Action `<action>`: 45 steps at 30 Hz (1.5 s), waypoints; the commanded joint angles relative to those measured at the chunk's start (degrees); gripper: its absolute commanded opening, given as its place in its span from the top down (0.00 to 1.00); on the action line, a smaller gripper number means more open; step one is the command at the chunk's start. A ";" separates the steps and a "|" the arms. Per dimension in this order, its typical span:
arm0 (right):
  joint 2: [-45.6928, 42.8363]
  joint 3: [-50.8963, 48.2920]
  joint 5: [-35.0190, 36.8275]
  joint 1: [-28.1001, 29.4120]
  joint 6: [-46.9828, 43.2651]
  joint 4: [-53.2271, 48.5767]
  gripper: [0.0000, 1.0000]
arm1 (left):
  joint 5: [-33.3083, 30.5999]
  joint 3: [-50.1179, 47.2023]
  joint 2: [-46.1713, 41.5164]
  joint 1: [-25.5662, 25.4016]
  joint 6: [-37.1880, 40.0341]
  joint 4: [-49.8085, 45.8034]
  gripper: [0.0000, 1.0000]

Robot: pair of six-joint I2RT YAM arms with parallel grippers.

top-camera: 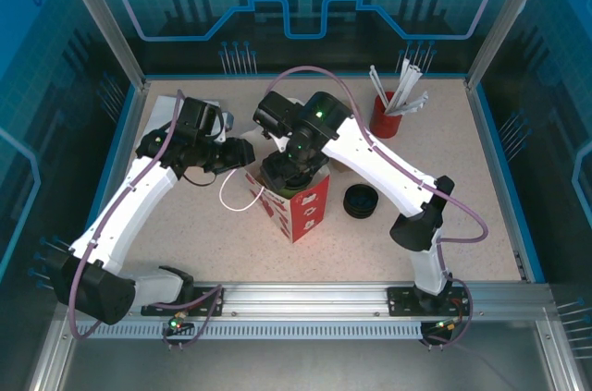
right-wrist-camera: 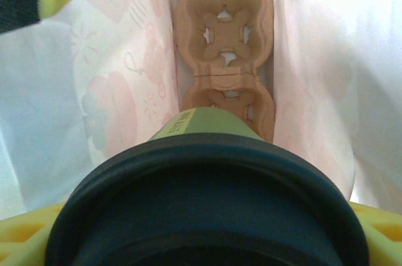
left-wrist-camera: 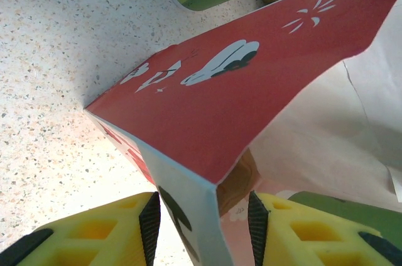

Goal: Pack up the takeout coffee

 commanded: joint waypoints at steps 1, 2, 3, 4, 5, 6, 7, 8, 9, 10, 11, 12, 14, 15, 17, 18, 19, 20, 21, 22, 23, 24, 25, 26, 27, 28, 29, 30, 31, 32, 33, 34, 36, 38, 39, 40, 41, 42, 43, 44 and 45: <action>0.33 -0.61 1.59 -0.73 -0.83 -1.80 0.17 | 0.32 -1.05 -1.17 0.25 2.10 -0.07 0.57; 0.42 -0.86 1.62 -0.80 -1.03 -1.94 0.17 | 0.39 -1.08 -1.13 0.25 2.15 0.01 0.57; 0.38 -1.12 1.47 -0.90 -1.16 -1.96 0.17 | 0.47 -1.16 -1.19 0.25 2.19 0.01 0.57; 0.51 -1.47 1.41 -0.98 -1.34 -1.88 0.17 | 0.53 -1.09 -1.23 0.25 2.27 0.14 0.57; 0.55 -1.79 1.14 -1.07 -1.51 -1.87 0.17 | 0.58 -1.12 -1.17 0.21 2.24 0.17 0.57; 0.67 -2.01 0.80 -1.10 -1.78 -1.84 0.17 | 0.62 -1.04 -1.16 0.23 2.20 0.19 0.57; 0.79 -2.18 0.69 -1.09 -1.92 -1.85 0.17 | 0.75 -1.01 -1.21 0.21 2.20 0.29 0.57; 0.97 -2.37 0.62 -1.08 -2.10 -1.86 0.17 | 0.75 -1.06 -1.25 0.24 2.19 0.27 0.57; 1.08 -2.51 0.47 -1.10 -2.24 -1.85 0.17 | 0.80 -0.95 -1.26 0.18 2.18 0.31 0.57; 1.23 -2.70 0.48 -1.08 -2.36 -1.84 0.17 | 0.88 -0.92 -1.25 0.25 2.14 0.35 0.57; 1.30 -2.89 0.64 -1.09 -2.54 -1.78 0.17 | 0.99 -0.95 -1.26 0.25 2.12 0.35 0.57; 1.41 -3.11 0.72 -1.13 -2.64 -1.62 0.17 | 0.98 -0.84 -1.30 0.17 2.10 0.36 0.57; 1.64 -3.42 0.71 -1.24 -2.90 -1.25 0.17 | 1.16 -0.81 -1.27 0.25 2.03 0.39 0.57; 1.77 -3.36 0.69 -1.19 -3.00 -1.08 0.17 | 1.24 -0.73 -1.25 0.19 2.09 0.38 0.57; 2.21 -3.17 0.42 -1.26 -3.11 -0.95 0.17 | 1.47 -0.66 -1.17 0.17 2.10 0.37 0.57; 2.41 -3.21 0.36 -1.26 -3.11 -0.90 0.17 | 1.51 -0.55 -1.05 0.21 2.09 0.43 0.57; 2.62 -3.25 0.37 -1.26 -3.19 -0.89 0.17 | 1.67 -0.55 -1.07 0.16 2.08 0.45 0.57; 2.73 -3.36 0.61 -1.26 -3.19 -0.98 0.17 | 1.68 -0.46 -1.07 0.10 2.02 0.45 0.57; 2.78 -3.71 0.92 -1.28 -3.19 -0.90 0.17 | 1.69 -0.46 -1.08 0.16 2.02 0.45 0.57; 2.79 -3.98 1.07 -1.42 -3.25 -0.92 0.17 | 1.60 -0.41 -1.08 0.16 2.02 0.46 0.56; 2.67 -4.28 1.31 -1.46 -3.35 -0.74 0.17 | 1.57 -0.44 -1.04 0.16 1.99 0.45 0.56; 2.51 -4.84 1.54 -1.54 -3.28 -0.42 0.17 | 1.49 -0.41 -0.98 0.16 2.03 0.36 0.55; 2.40 -5.39 1.65 -1.61 -3.30 0.00 0.17 | 1.33 -0.44 -0.97 0.16 2.09 0.36 0.53; 2.01 -6.00 1.76 -1.62 -3.31 0.60 0.17 | 1.26 -0.51 -0.90 0.16 2.08 0.23 0.50; 1.63 -6.82 1.93 -1.70 -3.39 1.46 0.17 | 0.99 -0.42 -0.74 0.16 2.10 0.02 0.48; 1.11 -7.59 1.87 -1.70 -3.47 2.34 0.17 | 0.93 -0.47 -0.57 0.16 2.09 -0.12 0.47; 0.73 -8.48 1.82 -1.83 -3.50 3.26 0.17 | 0.97 -0.47 -0.42 0.16 2.17 -0.21 0.46; 0.34 -9.37 1.77 -1.90 -3.55 4.12 0.17 | 0.83 -0.46 -0.29 0.16 2.19 -0.32 0.44; 0.10 -9.91 1.64 -2.00 -3.64 4.61 0.17 | 0.83 -0.46 -0.29 0.16 2.18 -0.31 0.44; -0.13 -10.44 1.66 -2.13 -3.63 5.01 0.17 | 0.88 -0.56 -0.27 0.16 2.21 -0.30 0.43; -0.27 -11.00 1.72 -2.22 -3.80 5.40 0.17 | 0.65 -0.51 -0.26 0.16 2.25 -0.36 0.43; -0.47 -11.47 1.77 -2.30 -3.92 5.66 0.17 | 0.48 -0.46 -0.28 0.16 2.27 -0.47 0.43; -0.76 -12.42 1.93 -2.40 -4.17 6.33 0.17 | 0.29 -0.37 -0.20 0.16 2.45 -0.55 0.41; -0.98 -13.46 1.90 -2.64 -4.35 7.12 0.17 | 0.06 -0.20 -0.01 0.18 2.62 -0.78 0.40; -1.18 -13.91 1.94 -2.69 -4.40 7.44 0.17 | 0.08 -0.14 -0.02 0.16 2.59 -0.89 0.40; -1.28 -14.29 1.81 -2.74 -4.43 7.77 0.17 | 0.08 -0.05 0.06 0.16 2.63 -1.09 0.40; -1.36 -14.69 1.68 -2.85 -4.59 8.11 0.17 | 0.10 -0.10 0.10 0.17 2.67 -1.07 0.39; -1.45 -15.06 1.65 -2.97 -4.66 8.40 0.17 | 0.05 -0.05 0.06 0.16 2.78 -1.19 0.39; -1.49 -15.35 1.54 -2.99 -4.86 8.70 0.17 | 0.00 0.02 0.11 0.18 2.74 -1.31 0.39; -1.55 -15.70 1.42 -3.02 -4.96 9.06 0.17 | -0.07 0.05 0.10 0.17 2.88 -1.29 0.38; -1.62 -16.04 1.42 -3.10 -5.06 9.33 0.17 | -0.08 0.15 0.10 0.16 2.96 -1.40 0.38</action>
